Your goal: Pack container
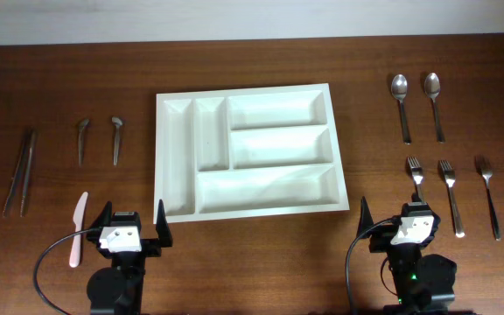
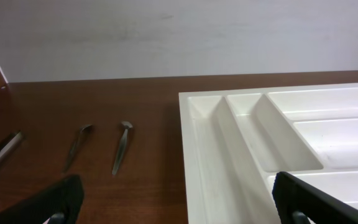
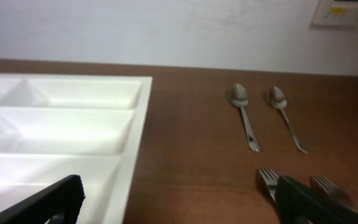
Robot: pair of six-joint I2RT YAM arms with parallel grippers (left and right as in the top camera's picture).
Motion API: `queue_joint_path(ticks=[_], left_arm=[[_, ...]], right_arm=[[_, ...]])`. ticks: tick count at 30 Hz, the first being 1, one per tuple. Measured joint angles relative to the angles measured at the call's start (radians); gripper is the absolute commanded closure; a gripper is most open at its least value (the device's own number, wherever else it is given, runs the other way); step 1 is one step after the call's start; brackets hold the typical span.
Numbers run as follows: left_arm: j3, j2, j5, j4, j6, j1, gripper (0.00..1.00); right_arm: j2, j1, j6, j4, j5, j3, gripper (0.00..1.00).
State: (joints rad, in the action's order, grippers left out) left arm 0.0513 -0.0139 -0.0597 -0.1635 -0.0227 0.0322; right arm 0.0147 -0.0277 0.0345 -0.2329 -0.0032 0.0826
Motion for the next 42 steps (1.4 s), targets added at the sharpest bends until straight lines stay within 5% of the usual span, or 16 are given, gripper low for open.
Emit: queue_joint_path(ticks=[7, 12, 25, 29, 42], left_arm=[[0.0, 0.0, 0.0, 0.0, 0.0, 0.0, 0.01], [0.0, 0.0, 0.0, 0.0, 0.0, 0.0, 0.01], [-0.001, 0.002, 0.0, 0.003, 0.0, 0.0, 0.01], [-0.001, 0.002, 0.0, 0.003, 0.0, 0.0, 0.01], [-0.001, 0.002, 0.0, 0.003, 0.0, 0.0, 0.01]], right_arm=[[0.026, 0.0, -0.028, 0.036, 0.06, 0.048, 0.01], [0.212, 0.0, 0.019, -0.024, 0.161, 0.301, 0.01], [1.391, 0.258, 0.082, -1.006, 0.026, 1.725, 0.01], [1.645, 0.296, 0.081, -1.106, -0.023, 2.035, 0.01], [2.067, 0.299, 0.317, -1.015, -0.089, 2.188, 0.01]])
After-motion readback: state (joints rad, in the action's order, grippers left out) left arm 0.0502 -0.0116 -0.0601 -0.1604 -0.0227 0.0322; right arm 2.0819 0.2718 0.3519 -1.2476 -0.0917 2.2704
